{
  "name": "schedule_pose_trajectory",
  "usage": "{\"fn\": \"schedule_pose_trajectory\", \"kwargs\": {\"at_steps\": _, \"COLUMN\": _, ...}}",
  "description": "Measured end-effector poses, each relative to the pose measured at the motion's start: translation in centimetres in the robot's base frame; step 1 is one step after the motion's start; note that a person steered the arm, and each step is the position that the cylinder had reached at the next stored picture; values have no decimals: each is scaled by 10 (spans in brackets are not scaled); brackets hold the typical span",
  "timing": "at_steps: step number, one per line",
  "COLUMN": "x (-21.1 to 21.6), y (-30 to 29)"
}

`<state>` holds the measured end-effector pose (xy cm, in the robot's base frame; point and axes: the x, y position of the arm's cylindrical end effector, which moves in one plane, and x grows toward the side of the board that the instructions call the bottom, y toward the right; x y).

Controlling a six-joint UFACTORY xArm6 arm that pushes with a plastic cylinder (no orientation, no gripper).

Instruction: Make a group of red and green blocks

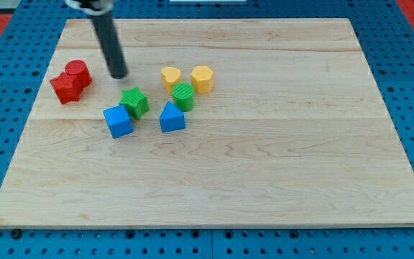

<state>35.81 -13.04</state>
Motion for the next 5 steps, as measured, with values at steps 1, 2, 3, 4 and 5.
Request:
{"fn": "schedule_pose_trajectory", "kwargs": {"at_steps": 1, "x": 24, "y": 42}}
{"fn": "schedule_pose_trajectory", "kwargs": {"at_steps": 2, "x": 13, "y": 90}}
{"fn": "schedule_pose_trajectory", "kwargs": {"at_steps": 3, "x": 5, "y": 146}}
{"fn": "schedule_pose_trajectory", "kwargs": {"at_steps": 4, "x": 31, "y": 190}}
{"fn": "schedule_pose_trajectory", "kwargs": {"at_steps": 5, "x": 44, "y": 137}}
